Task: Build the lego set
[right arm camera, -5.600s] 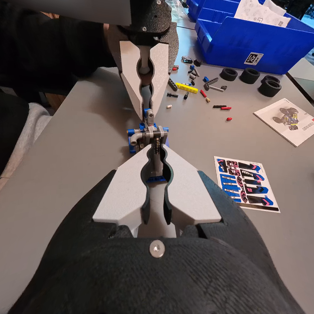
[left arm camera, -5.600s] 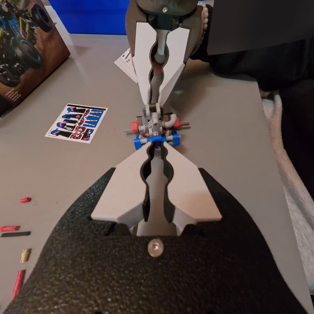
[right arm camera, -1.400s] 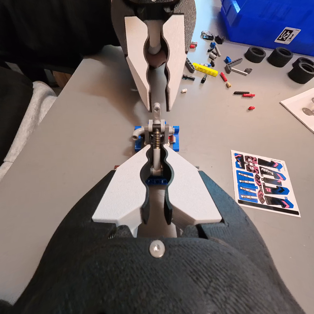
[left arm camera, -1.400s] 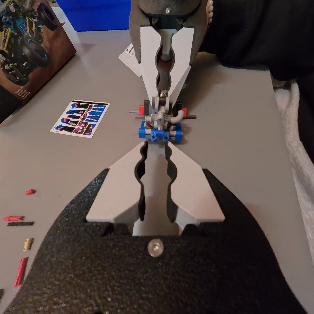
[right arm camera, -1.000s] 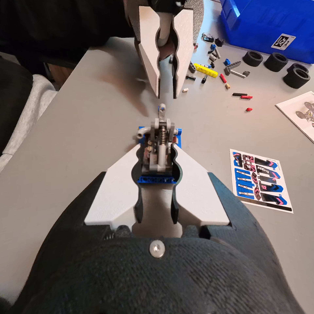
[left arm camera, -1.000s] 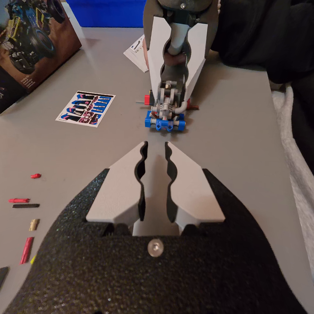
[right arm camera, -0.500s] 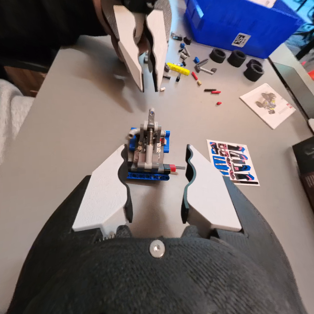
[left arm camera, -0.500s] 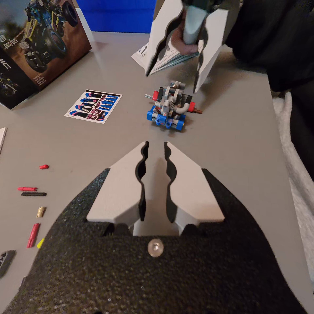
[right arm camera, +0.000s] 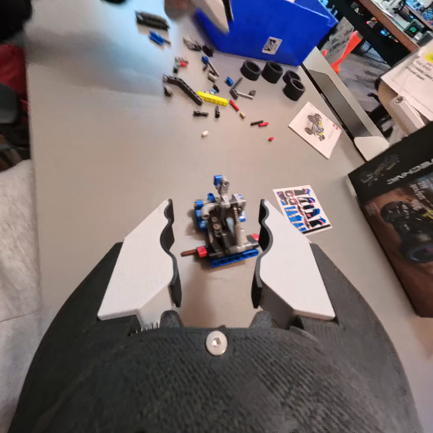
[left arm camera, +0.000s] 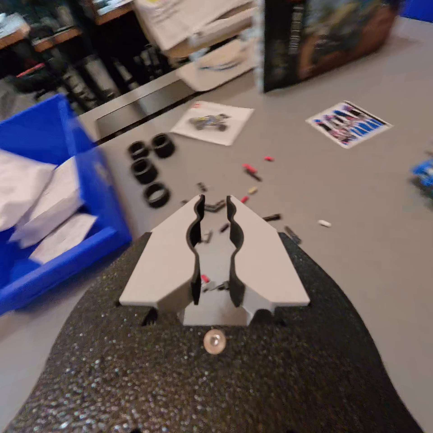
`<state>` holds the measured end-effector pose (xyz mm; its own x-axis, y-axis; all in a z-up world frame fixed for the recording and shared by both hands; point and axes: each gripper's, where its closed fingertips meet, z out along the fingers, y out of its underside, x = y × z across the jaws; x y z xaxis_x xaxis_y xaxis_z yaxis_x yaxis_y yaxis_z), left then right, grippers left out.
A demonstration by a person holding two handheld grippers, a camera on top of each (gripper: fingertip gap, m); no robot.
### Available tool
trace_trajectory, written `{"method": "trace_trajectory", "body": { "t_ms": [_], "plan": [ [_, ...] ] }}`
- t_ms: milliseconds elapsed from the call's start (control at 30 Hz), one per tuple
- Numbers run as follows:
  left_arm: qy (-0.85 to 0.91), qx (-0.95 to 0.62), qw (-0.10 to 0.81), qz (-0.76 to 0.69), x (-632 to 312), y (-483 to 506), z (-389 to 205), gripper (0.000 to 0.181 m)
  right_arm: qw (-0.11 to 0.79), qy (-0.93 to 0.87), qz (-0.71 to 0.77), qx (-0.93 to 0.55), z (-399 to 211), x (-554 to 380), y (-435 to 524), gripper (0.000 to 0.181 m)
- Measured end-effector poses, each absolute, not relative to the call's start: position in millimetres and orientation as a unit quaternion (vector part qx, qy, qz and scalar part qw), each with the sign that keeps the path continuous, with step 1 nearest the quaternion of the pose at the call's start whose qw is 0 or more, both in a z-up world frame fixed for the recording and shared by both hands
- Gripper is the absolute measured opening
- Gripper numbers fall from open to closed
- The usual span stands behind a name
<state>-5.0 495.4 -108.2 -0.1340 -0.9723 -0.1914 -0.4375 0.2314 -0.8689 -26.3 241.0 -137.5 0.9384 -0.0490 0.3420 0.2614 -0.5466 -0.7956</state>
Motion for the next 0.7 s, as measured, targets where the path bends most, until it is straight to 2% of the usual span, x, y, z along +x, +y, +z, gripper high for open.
{"method": "trace_trajectory", "body": {
  "t_ms": [200,400,700],
  "plan": [
    [0.654,-0.600,0.393,-0.241,-29.6,568.1,-108.7,0.021,0.467,-0.012,-0.183,-0.865,-143.0,5.6,222.5,0.072],
    [0.676,-0.650,0.310,-0.156,-61.1,603.3,-137.0,0.023,0.475,-0.051,-0.177,-0.860,-139.5,-5.9,232.8,0.074],
    [0.729,-0.628,0.219,-0.162,-79.9,566.5,-168.9,0.022,0.531,-0.047,-0.161,-0.831,-131.2,-1.8,251.5,0.071]
  ]
}}
